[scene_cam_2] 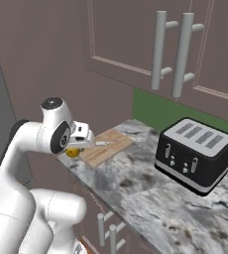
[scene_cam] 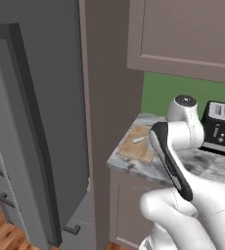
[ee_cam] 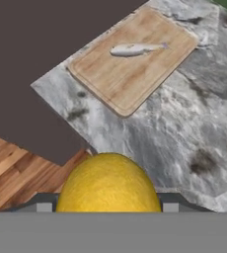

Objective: Retrieve a lemon from the fridge and place it on the cutting board with the fish.

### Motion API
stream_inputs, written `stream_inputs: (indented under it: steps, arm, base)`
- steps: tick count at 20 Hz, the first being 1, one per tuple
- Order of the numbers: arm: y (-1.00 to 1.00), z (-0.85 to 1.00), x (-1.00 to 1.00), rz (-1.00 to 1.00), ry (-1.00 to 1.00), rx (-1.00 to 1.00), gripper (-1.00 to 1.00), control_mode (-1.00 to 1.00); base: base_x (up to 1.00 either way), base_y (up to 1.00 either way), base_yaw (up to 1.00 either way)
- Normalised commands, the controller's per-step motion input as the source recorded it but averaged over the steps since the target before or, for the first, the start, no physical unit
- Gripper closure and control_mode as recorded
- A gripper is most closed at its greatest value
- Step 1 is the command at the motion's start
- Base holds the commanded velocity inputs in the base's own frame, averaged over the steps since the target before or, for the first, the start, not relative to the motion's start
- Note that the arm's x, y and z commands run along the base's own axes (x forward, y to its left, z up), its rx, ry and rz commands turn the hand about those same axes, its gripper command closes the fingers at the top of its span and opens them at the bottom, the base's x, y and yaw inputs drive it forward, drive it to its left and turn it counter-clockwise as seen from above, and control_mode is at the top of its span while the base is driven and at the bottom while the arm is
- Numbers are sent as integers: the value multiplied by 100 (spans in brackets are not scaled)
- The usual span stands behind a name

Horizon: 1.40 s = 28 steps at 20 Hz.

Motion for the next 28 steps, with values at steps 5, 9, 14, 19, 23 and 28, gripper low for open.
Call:
stream_inputs:
  steps: [5, 9, 14, 19, 23, 28]
  arm:
    - [0, -41, 52, 1, 6, 0, 100, -100]
    - [-5, -34, 51, 0, 11, 0, 100, -100]
    - [-13, -24, 54, 0, 10, 0, 100, -100]
    - [-10, -19, 61, 0, 5, 0, 100, -100]
    - [0, -18, 63, 0, 0, 0, 100, -100]
    - [0, -31, 49, 0, 2, -3, 100, -100]
  base:
    - [0, 0, 0]
    - [0, 0, 0]
    - [0, 0, 0]
    - [0, 0, 0]
    - [0, 0, 0]
    - [0, 0, 0]
